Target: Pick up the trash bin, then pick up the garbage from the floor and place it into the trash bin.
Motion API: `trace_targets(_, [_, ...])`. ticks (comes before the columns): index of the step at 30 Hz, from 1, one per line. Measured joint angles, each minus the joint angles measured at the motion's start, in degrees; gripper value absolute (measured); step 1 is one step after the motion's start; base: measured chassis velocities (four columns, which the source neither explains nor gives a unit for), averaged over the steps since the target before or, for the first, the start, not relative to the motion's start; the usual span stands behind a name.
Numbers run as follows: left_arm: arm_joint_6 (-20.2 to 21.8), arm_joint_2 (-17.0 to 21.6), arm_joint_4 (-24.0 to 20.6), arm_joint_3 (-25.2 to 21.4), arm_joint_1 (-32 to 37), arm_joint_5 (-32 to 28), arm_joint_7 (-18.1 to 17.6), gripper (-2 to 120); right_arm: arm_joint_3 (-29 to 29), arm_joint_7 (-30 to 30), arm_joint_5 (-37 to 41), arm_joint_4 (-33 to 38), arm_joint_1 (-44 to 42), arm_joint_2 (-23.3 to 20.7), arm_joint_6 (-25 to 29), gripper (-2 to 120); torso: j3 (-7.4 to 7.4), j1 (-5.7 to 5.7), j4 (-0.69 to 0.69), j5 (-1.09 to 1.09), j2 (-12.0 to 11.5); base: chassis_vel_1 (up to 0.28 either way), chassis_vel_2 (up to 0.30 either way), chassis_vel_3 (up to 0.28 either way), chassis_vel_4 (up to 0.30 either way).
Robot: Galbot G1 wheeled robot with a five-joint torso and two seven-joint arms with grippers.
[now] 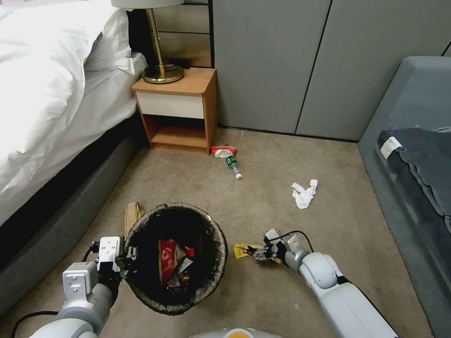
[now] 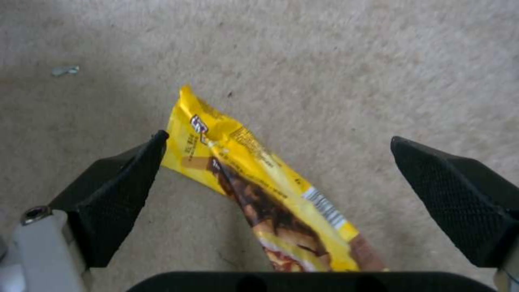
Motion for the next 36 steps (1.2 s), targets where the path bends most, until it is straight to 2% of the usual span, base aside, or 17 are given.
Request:
trace_targets(17, [0.1, 0.3, 0.0, -0.1, -0.5, -0.1, 0.0, 1, 1.9, 3.6, -1.9, -6.3, -0.4, 2.3, 1.4, 100, 0.0, 0.0, -0.01, 0.01, 0.0, 0.0, 0.0, 0.0, 0.0])
trace_targets(21, [0.1, 0.4, 0.0, -0.1, -0.6, -0.4, 0.0, 1, 2.1, 3.8, -2.0, -7.4, -0.3, 2.5, 2.1, 96, 0.0, -0.01, -0.01, 0.01, 0.0, 0.0, 0.0, 0.0, 0.0])
trace_targets(24, [0.2, 0.5, 0.0, -0.2, -0.7, -0.6, 0.0, 1, 2.3, 3.7, -2.3, -7.6, -0.6, 2.6, 2.2, 86, 0.0, 0.0, 0.0, 0.0, 0.0, 0.0, 0.0, 0.0, 0.0])
trace_targets(25, [0.2, 0.5, 0.0, -0.2, -0.7, -0.6, 0.0, 1, 2.3, 3.7, -2.3, -7.6, -0.6, 2.6, 2.2, 86, 0.0, 0.0, 0.0, 0.0, 0.0, 0.0, 0.0, 0.0, 0.0])
trace_targets(28, [0.2, 0.6, 0.0, -0.2, -1.1, -0.7, 0.0, 1, 2.4, 4.8, -2.7, -7.7, -0.8, 2.8, 2.7, 71, 0.0, 0.0, -0.01, 0.0, 0.0, 0.0, 0.0, 0.0, 0.0])
trace_targets(29, [0.2, 0.6, 0.0, -0.2, -1.1, -0.7, 0.0, 1, 2.4, 4.8, -2.7, -7.7, -0.8, 2.8, 2.7, 71, 0.0, 0.0, -0.01, 0.0, 0.0, 0.0, 0.0, 0.0, 0.0])
trace_targets(32, [0.2, 0.5, 0.0, -0.2, -1.2, -0.9, 0.0, 1, 2.4, 5.8, -2.7, -8.1, -0.7, 3.1, 3.0, 52, 0.0, 0.0, 0.0, 0.0, 0.0, 0.0, 0.0, 0.0, 0.0])
trace_targets(36, [0.3, 0.5, 0.0, -0.2, -1.2, -0.9, 0.0, 1, 2.5, 5.9, -2.9, -8.3, -0.5, 3.2, 3.1, 43, 0.0, 0.0, 0.0, 0.0, 0.0, 0.0, 0.0, 0.0, 0.0])
